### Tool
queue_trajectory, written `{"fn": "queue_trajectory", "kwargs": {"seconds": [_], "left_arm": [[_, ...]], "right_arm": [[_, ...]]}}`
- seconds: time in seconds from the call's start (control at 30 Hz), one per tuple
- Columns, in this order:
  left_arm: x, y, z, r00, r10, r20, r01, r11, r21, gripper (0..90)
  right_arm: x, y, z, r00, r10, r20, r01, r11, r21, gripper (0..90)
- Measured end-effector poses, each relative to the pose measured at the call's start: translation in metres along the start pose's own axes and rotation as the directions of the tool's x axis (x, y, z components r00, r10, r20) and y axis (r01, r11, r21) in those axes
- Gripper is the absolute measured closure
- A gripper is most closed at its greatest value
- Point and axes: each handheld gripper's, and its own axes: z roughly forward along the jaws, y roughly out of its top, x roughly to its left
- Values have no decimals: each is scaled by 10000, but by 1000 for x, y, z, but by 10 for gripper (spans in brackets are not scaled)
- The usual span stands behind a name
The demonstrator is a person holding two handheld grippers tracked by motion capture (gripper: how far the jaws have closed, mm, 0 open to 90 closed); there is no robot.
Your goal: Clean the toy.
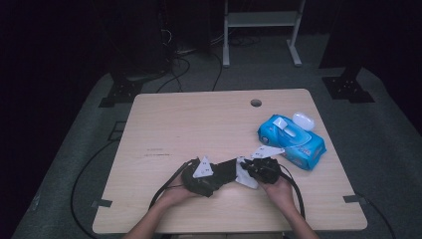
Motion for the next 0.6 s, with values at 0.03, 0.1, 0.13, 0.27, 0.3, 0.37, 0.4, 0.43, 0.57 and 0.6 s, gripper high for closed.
{"fn": "queue_trajectory", "kwargs": {"seconds": [0.03,0.1,0.13,0.27,0.3,0.37,0.4,0.43,0.57,0.6], "left_arm": [[0,-1,0,10000,-9,-6,9,10000,-14,240],[2,-2,-1,10000,-74,17,74,10000,12,240],[3,-2,-2,9999,-111,47,111,9999,-48,240],[4,-2,-1,9998,-165,93,165,9999,-26,240],[4,-3,0,9997,-222,117,223,9997,-43,240],[4,-3,0,9997,-221,129,221,9997,-44,240],[4,-2,-1,9998,-190,92,190,9998,-39,240],[4,-2,-1,9999,-153,66,153,9999,-21,240],[4,-2,-1,9997,-211,91,212,9997,-96,240],[4,-2,-2,9998,-169,78,170,9998,-88,240]], "right_arm": [[2,1,0,9999,-133,66,133,9999,39,815],[-1,3,-1,9999,-80,123,78,9999,107,816],[-4,2,-2,9997,0,256,-3,9999,143,817],[-10,-3,-7,9991,165,398,-173,9997,184,816],[-8,-3,-7,9995,130,292,-135,9998,159,816],[-1,-1,-5,10000,26,-44,-26,10000,44,816],[3,0,-2,9998,-166,-120,167,9998,104,815],[8,0,-1,9989,-472,-10,472,9988,134,815],[-1,0,-3,9996,-240,136,236,9994,265,816],[-6,-1,-5,9997,-71,242,64,9995,315,816]]}}
